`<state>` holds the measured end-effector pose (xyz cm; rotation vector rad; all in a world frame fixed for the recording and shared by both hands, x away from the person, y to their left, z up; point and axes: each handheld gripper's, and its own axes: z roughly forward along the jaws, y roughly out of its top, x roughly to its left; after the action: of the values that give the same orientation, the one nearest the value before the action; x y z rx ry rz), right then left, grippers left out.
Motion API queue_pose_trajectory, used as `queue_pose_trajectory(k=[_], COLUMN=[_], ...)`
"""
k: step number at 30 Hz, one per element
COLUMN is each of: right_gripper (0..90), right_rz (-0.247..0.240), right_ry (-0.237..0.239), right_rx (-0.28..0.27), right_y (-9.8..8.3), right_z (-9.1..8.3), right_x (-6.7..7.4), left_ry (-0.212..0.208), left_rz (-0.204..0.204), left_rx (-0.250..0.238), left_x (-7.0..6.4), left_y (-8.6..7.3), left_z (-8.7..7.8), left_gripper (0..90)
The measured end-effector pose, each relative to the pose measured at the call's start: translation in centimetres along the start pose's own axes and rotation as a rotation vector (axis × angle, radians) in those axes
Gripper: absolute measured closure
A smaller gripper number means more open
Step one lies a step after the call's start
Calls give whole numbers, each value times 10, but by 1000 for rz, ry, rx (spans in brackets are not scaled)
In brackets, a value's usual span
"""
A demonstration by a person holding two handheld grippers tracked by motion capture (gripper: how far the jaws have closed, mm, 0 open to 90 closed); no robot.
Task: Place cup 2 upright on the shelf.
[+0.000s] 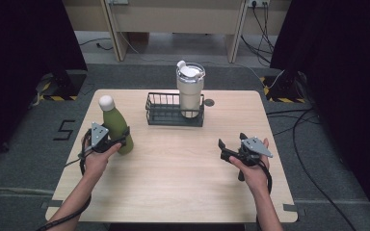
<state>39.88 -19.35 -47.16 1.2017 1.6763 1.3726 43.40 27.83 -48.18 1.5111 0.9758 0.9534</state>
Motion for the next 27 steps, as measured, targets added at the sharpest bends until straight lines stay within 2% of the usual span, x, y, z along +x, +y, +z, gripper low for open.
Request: queue_pose_trajectory(k=[9,21,27], right_gripper=[121,126,129], right_rz=[3,6,10], right_ry=[-7,-13,-16], right_rx=[4,-1,-3], right_y=[0,0,1], right_z=[0,0,-1], right_x=[-2,-3,-4], left_ry=[-14,-29,-46], left_rz=[10,-12,-10], left_rx=[2,-35,-57], left_x=[0,-4,-10], left_y=[2,14,25], left_z=[2,4,7], left_gripper=[193,195,196])
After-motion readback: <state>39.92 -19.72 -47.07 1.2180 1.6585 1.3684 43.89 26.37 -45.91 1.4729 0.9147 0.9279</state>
